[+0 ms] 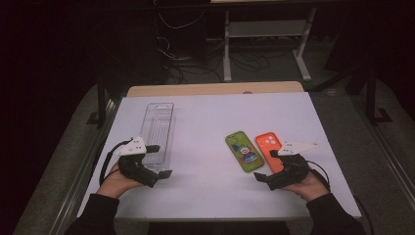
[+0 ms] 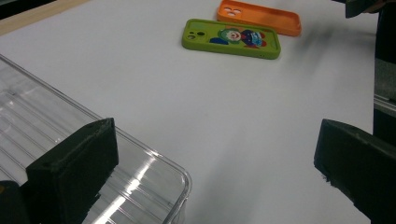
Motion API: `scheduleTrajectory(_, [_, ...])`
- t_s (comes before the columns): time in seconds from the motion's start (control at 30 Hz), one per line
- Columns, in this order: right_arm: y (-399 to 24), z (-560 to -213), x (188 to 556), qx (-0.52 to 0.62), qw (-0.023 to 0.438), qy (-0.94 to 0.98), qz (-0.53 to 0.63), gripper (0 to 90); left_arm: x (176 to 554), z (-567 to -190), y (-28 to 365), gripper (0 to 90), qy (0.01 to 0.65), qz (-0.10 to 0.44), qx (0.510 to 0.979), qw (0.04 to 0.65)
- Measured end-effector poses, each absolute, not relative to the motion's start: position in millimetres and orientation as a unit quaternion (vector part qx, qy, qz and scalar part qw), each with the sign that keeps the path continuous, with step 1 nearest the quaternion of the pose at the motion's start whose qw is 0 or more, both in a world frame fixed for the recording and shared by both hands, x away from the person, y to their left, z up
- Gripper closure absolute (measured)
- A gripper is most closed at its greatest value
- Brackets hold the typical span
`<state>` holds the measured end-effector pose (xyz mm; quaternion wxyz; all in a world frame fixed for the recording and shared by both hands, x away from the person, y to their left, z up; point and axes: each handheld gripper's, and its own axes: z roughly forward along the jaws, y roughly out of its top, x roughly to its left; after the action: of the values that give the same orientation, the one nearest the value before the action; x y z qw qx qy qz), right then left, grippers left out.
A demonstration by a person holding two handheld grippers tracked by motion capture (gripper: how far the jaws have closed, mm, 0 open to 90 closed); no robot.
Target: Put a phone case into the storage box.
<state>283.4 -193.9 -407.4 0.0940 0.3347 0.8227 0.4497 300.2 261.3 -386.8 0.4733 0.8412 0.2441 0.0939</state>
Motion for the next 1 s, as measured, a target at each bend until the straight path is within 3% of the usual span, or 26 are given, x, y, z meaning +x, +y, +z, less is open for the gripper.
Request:
scheduleTrajectory(0.27, [-202,-405,287,0.357,0.108,0.817,0.44,0.0,300,-388,259,0.0,0.246,0.09,0.841,0.473])
scheduleTrajectory(0.43, [-207,-405,288,0.371,0.112,0.815,0.431,8.0,300,-388,259,0.0,0.246,0.089,0.841,0.473])
scheduleTrajectory(0.6, [-210,-407,291,0.385,0.091,0.822,0.41,24.9,300,-388,260,0.0,0.244,0.091,0.844,0.469])
scheduleTrajectory(0.9, [-212,-417,296,0.395,0.07,0.836,0.375,64.6,300,-389,258,0.0,0.245,0.087,0.842,0.473])
scheduleTrajectory(0.97, [-212,-417,296,0.396,0.065,0.836,0.373,67.5,300,-389,258,0.0,0.245,0.087,0.843,0.472])
scheduleTrajectory(1.0, [-212,-419,297,0.4,0.058,0.836,0.371,75.5,300,-389,259,0.0,0.246,0.087,0.842,0.472])
